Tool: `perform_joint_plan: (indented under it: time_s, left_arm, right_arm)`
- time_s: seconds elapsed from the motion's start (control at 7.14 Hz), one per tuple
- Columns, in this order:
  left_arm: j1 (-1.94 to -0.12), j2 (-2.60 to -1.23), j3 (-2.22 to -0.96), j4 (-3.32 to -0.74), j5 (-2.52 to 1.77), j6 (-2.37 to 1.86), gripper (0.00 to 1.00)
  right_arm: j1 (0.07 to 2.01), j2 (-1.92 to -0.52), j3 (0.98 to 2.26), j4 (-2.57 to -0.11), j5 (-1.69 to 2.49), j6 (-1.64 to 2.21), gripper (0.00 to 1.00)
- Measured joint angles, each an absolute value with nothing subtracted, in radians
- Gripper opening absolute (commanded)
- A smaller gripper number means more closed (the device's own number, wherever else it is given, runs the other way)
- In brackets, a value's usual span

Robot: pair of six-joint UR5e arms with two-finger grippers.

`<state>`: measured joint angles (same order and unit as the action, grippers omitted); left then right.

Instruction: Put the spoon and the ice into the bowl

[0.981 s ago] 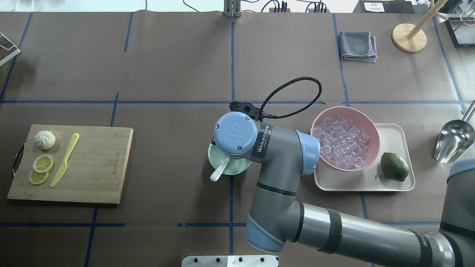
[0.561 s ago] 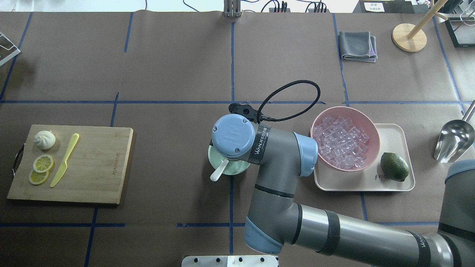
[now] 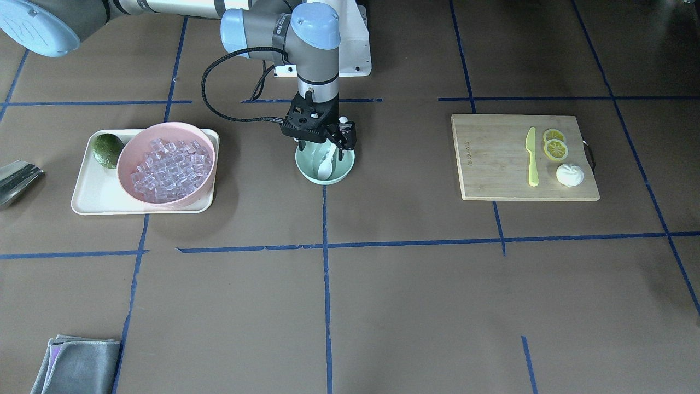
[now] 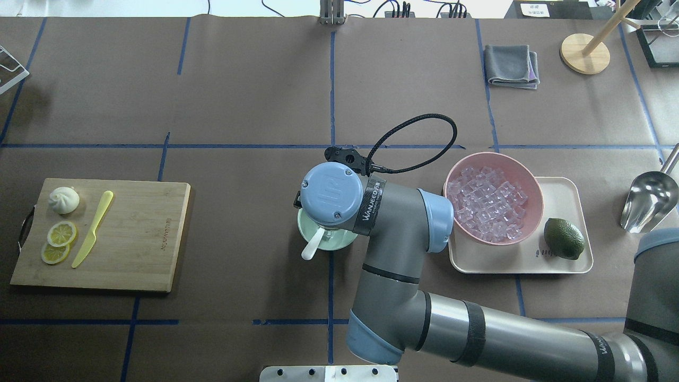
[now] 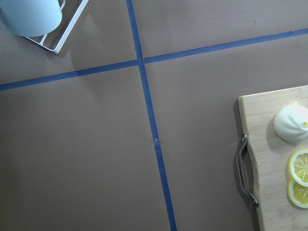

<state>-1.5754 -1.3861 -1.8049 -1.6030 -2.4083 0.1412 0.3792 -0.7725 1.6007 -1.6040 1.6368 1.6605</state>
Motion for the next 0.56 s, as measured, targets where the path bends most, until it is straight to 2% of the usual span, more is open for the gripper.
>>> perform_joint_plan:
  time_s: [0.56]
  left_arm:
    - [-1.575, -1.390, -1.804, -1.602, -2.405, 0.140, 1.00]
  right_arm:
    - [0.475, -0.760, 1.629, -1.623, 1.735, 1.574, 1.00]
